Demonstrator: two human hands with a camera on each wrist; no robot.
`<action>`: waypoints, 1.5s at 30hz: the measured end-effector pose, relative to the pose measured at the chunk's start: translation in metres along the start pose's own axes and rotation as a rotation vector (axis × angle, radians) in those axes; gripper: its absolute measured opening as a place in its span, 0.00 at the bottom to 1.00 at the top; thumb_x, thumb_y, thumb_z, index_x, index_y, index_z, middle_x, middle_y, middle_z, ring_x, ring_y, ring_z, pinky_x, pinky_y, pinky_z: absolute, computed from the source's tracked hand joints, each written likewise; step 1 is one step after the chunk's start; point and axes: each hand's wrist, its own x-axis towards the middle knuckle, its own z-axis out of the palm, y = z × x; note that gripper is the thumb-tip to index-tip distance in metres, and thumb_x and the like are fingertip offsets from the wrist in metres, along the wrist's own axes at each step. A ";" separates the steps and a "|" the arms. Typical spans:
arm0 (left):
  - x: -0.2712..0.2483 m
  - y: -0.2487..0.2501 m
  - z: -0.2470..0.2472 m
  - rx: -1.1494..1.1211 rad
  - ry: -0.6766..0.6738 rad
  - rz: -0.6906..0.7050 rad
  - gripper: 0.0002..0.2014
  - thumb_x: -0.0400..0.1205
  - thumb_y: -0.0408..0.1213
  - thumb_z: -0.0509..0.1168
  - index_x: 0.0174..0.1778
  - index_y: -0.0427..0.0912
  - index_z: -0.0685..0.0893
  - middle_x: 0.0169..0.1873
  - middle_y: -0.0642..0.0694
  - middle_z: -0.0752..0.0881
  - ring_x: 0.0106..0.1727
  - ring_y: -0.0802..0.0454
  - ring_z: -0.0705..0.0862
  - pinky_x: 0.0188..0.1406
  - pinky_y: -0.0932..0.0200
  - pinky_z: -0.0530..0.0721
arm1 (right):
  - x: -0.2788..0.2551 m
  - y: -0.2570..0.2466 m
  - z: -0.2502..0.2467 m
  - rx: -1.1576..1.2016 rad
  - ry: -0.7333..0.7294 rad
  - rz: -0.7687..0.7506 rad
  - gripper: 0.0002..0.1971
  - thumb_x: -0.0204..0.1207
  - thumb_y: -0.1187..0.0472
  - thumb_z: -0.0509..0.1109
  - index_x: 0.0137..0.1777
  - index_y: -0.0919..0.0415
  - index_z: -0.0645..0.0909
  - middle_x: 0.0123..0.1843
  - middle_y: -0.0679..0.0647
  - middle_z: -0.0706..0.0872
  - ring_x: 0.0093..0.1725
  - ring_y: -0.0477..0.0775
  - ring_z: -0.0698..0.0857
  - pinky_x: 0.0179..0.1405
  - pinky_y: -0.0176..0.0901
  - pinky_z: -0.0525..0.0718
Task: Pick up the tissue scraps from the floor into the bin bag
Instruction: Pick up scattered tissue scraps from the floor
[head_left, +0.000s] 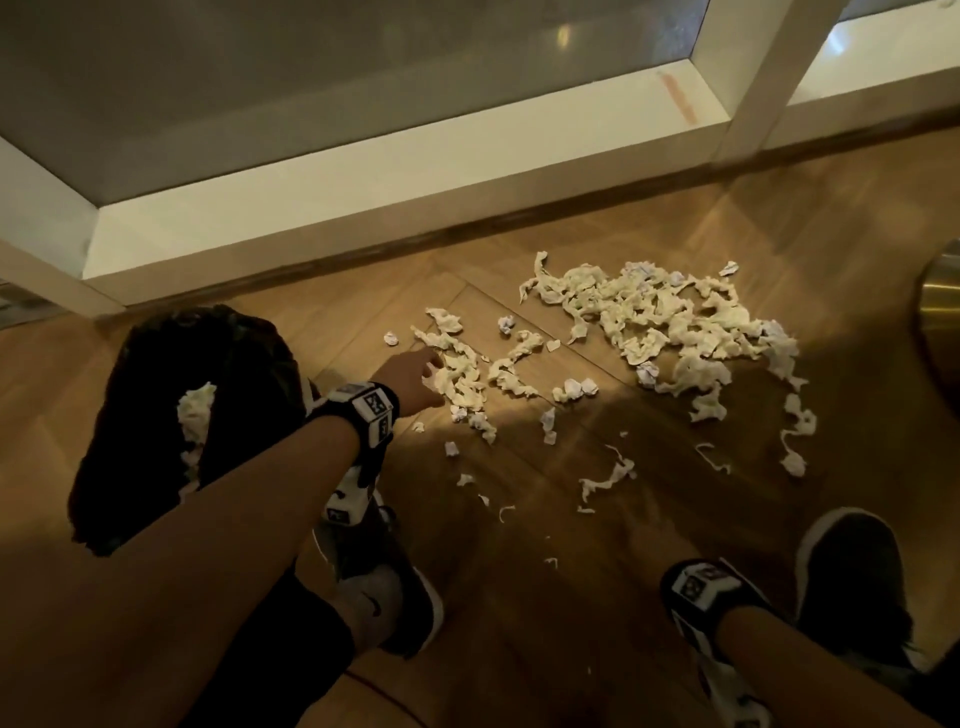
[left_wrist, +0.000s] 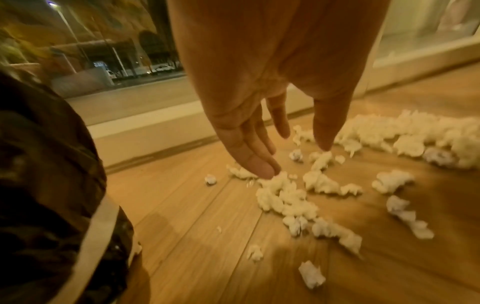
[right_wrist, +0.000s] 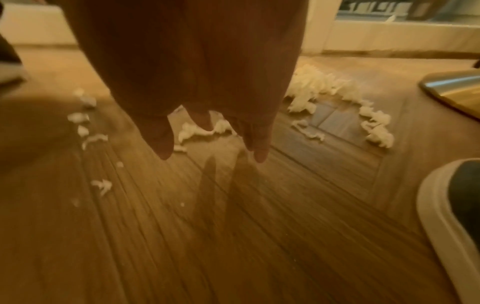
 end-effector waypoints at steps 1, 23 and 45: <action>0.013 -0.003 0.011 0.060 0.001 0.006 0.29 0.74 0.41 0.75 0.71 0.48 0.73 0.68 0.43 0.77 0.64 0.44 0.78 0.55 0.53 0.77 | 0.003 -0.003 0.004 -0.027 -0.047 0.011 0.31 0.85 0.58 0.50 0.84 0.54 0.38 0.83 0.66 0.34 0.83 0.68 0.44 0.81 0.58 0.53; 0.102 -0.025 0.116 0.063 0.089 0.131 0.15 0.79 0.37 0.65 0.60 0.43 0.73 0.57 0.43 0.73 0.45 0.49 0.74 0.42 0.56 0.74 | 0.065 -0.031 -0.097 -0.032 -0.237 0.004 0.18 0.80 0.49 0.63 0.67 0.56 0.76 0.67 0.55 0.79 0.63 0.55 0.80 0.63 0.48 0.80; 0.106 -0.042 0.148 -0.049 0.175 0.179 0.24 0.74 0.51 0.72 0.62 0.48 0.73 0.59 0.47 0.70 0.47 0.48 0.80 0.40 0.54 0.80 | 0.204 -0.141 -0.158 0.044 0.260 -0.244 0.26 0.73 0.70 0.65 0.70 0.55 0.66 0.69 0.59 0.63 0.63 0.61 0.73 0.61 0.55 0.78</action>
